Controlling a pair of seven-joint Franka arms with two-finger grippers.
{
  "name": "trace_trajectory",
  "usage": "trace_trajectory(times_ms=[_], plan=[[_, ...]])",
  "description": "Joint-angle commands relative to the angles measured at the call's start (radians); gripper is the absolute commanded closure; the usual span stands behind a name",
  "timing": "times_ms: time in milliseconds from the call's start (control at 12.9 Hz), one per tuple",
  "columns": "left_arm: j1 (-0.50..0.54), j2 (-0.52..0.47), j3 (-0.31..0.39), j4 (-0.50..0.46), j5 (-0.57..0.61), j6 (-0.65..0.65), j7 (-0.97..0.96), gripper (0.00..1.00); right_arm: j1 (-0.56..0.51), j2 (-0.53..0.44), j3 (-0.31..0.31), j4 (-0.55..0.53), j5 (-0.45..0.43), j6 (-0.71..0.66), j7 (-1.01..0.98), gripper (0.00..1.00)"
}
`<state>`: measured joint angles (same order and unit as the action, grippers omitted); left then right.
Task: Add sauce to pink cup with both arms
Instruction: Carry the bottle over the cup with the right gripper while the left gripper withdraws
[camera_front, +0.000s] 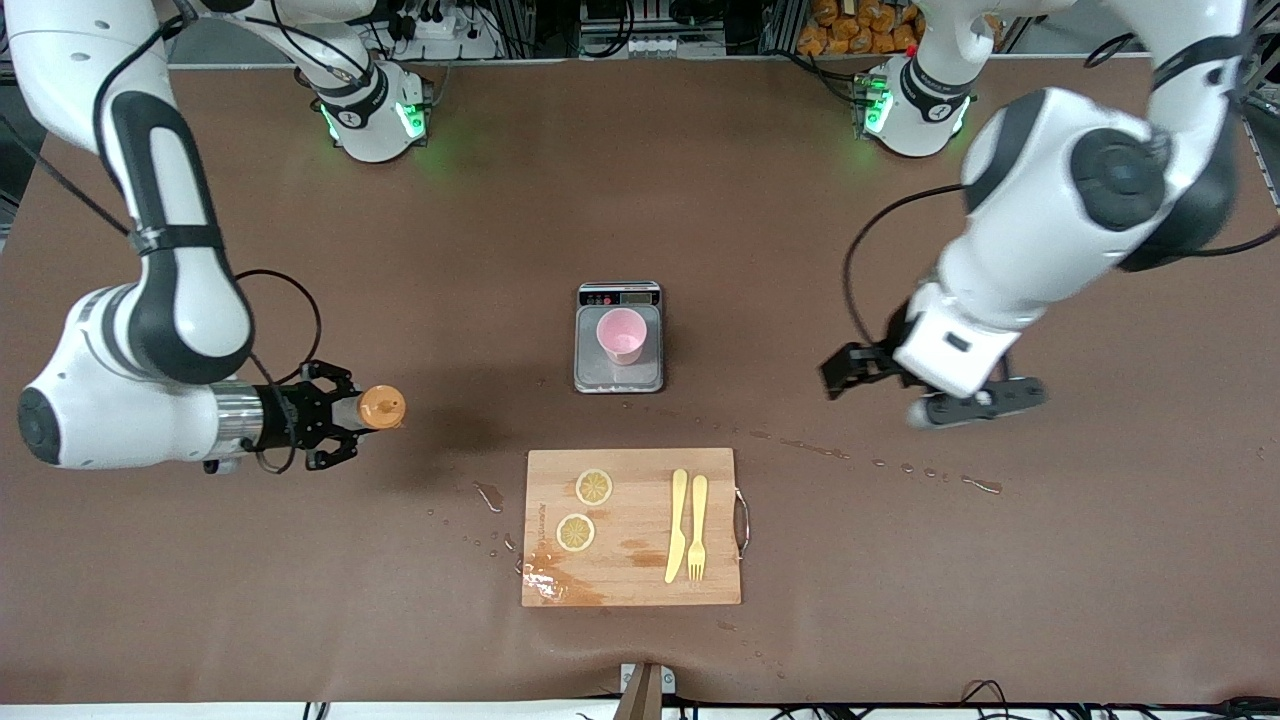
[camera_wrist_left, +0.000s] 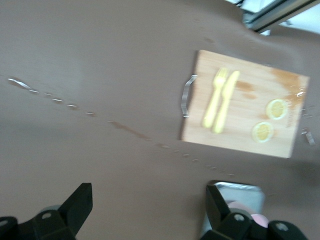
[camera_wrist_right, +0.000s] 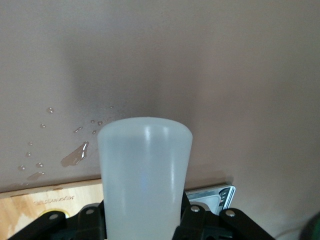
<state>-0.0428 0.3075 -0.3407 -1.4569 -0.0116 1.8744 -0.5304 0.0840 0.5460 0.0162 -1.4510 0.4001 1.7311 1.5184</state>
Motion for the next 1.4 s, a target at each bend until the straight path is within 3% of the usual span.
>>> trace_trajectory(times_ms=[0, 155, 466, 776, 1086, 1319], plan=[[0.099, -0.063, -0.009, -0.039, 0.013, -0.041, 0.124, 0.00, 0.083, -0.052, -0.007, -0.022, -0.079, 0.001, 0.129, 0.64], [0.130, -0.114, -0.006, -0.034, 0.024, -0.101, 0.199, 0.00, 0.164, -0.052, -0.005, -0.022, -0.180, 0.002, 0.231, 0.64], [0.193, -0.158, 0.005, -0.017, 0.035, -0.150, 0.260, 0.00, 0.276, -0.046, -0.005, -0.025, -0.267, 0.004, 0.409, 0.65], [0.040, -0.223, 0.178, -0.031, 0.041, -0.319, 0.349, 0.00, 0.370, -0.046, -0.005, -0.025, -0.361, -0.057, 0.548, 0.65], [-0.005, -0.254, 0.213, -0.039, 0.039, -0.365, 0.427, 0.00, 0.469, -0.034, -0.005, -0.022, -0.510, -0.119, 0.669, 0.65], [-0.106, -0.252, 0.325, -0.036, 0.048, -0.388, 0.429, 0.00, 0.522, -0.029, -0.005, -0.020, -0.561, -0.206, 0.701, 0.65]])
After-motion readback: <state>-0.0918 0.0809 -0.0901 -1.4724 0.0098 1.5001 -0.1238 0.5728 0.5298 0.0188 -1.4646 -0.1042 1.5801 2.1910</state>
